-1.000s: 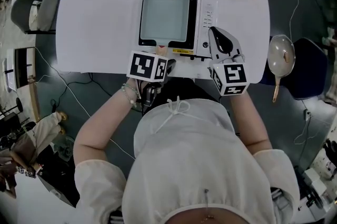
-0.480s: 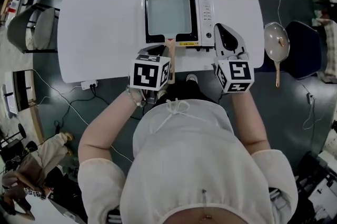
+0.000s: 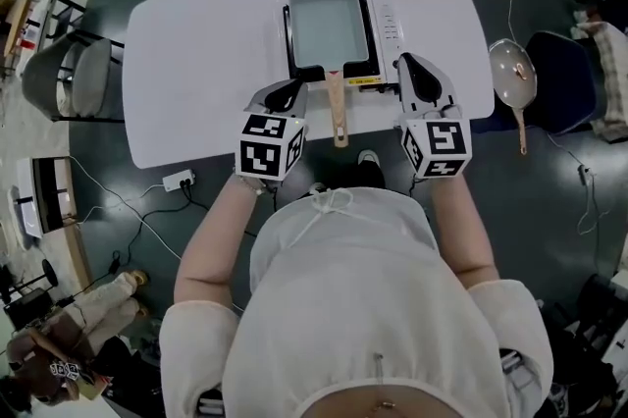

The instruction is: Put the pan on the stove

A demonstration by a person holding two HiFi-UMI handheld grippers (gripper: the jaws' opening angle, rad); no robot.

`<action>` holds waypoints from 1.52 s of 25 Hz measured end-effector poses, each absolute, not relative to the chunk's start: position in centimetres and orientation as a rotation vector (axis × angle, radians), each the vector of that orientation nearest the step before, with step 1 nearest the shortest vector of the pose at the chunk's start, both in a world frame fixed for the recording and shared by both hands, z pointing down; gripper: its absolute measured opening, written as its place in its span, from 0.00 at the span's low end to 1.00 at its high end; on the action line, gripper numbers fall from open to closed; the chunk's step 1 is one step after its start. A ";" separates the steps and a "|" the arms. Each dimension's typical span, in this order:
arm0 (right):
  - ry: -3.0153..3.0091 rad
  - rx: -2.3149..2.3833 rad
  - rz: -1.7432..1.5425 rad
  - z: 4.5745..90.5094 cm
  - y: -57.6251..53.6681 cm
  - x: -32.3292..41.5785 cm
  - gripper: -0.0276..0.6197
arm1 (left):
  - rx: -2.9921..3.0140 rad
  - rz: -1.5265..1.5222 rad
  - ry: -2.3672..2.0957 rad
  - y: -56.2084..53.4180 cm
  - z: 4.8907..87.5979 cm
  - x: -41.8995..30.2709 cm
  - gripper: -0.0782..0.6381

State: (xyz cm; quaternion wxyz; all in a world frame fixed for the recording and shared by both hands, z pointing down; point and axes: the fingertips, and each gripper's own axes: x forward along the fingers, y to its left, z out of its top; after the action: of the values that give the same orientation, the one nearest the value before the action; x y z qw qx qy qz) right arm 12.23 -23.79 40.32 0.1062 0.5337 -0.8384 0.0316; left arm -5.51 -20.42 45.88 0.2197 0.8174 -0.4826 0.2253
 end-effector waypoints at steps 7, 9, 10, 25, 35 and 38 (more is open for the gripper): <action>-2.523 1.551 0.039 38.6 -22.7 11.0 0.05 | 2.522 0.480 -1.517 -21.0 41.2 -8.3 0.15; -2.552 1.526 0.026 38.1 -22.3 10.6 0.05 | 2.607 0.490 -1.594 -20.9 39.5 -8.8 0.15; -2.566 1.517 0.028 37.9 -22.2 10.4 0.05 | 2.635 0.483 -1.631 -20.8 38.6 -9.1 0.15; -2.625 1.423 -0.058 36.3 -23.1 9.4 0.04 | 2.596 0.340 -1.654 -21.3 36.5 -10.2 0.15; -2.655 1.358 -0.134 35.9 -23.2 8.4 0.04 | 2.587 0.259 -1.681 -21.5 35.0 -9.6 0.15; -2.670 1.350 -0.143 35.6 -23.2 8.5 0.04 | 2.574 0.229 -1.683 -21.6 34.8 -9.5 0.15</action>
State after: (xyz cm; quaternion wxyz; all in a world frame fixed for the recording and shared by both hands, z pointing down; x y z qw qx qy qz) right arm 8.50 -23.24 35.58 0.0731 0.4493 -0.8891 -0.0476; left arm -9.47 -21.59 34.77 0.0290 0.8343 -0.5455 0.0742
